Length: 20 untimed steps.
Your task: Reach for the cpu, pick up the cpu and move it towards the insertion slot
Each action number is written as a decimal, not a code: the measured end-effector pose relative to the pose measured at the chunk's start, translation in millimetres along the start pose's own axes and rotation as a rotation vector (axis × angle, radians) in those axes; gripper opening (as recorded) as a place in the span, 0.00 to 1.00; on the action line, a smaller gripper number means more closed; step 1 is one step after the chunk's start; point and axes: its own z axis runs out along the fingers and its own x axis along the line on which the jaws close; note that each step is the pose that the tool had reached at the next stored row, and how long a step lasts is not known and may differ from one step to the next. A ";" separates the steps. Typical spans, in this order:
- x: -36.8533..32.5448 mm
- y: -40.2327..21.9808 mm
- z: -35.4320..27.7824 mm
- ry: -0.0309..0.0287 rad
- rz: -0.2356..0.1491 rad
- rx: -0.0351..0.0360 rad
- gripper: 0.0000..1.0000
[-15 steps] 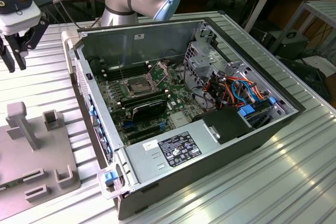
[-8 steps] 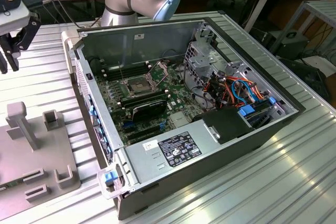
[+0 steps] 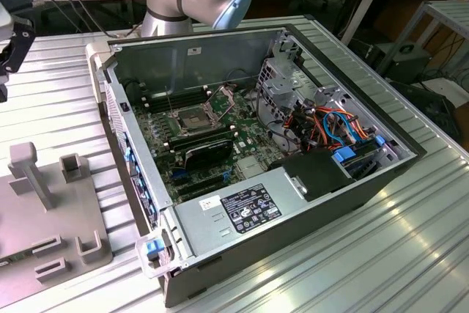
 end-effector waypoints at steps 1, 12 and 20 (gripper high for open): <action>1.9 -0.1 -0.1 0.0001 0.000 0.0000 0.23; 27.9 -2.3 -0.5 0.0001 0.000 0.0000 0.23; 49.6 -12.3 -0.2 0.0005 0.000 0.0001 0.23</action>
